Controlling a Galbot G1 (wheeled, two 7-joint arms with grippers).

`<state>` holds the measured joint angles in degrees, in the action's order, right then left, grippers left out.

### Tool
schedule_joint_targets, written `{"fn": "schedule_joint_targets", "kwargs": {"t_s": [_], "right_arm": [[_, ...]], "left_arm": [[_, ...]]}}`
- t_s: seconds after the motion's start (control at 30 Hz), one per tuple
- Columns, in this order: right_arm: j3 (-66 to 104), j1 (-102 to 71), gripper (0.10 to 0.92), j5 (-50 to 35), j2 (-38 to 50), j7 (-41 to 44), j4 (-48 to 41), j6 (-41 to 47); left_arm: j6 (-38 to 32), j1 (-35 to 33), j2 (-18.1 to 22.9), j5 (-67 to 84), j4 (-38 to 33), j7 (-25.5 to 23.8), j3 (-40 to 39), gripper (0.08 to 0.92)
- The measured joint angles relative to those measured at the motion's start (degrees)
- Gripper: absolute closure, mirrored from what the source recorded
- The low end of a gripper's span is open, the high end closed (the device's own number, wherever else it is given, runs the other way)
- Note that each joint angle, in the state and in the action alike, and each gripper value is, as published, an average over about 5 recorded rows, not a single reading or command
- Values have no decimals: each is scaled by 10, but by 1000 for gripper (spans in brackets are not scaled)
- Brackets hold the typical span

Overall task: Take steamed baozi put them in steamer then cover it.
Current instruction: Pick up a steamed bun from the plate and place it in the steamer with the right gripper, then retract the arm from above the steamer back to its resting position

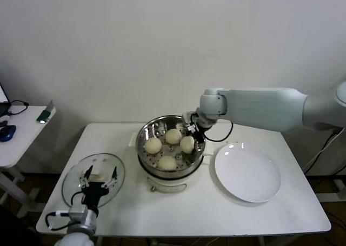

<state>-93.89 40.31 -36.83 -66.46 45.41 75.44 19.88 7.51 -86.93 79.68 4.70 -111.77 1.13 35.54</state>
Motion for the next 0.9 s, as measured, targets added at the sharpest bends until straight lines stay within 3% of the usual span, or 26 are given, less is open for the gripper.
{"fn": "schedule_joint_targets", "kwargs": {"t_s": [0.37,0.63,0.9], "right_arm": [[2,-15,288,5,-15,3,-16,-2],[0,-8,206,1,-14,19,-21,-19],[1,23,202,-36,-1,42,-26,-41]], "left_arm": [[0,6,0,1,4,0,-1,177],[1,9,-1,2,4,0,-1,177],[5,10,-1,2,2,0,-1,177]]}}
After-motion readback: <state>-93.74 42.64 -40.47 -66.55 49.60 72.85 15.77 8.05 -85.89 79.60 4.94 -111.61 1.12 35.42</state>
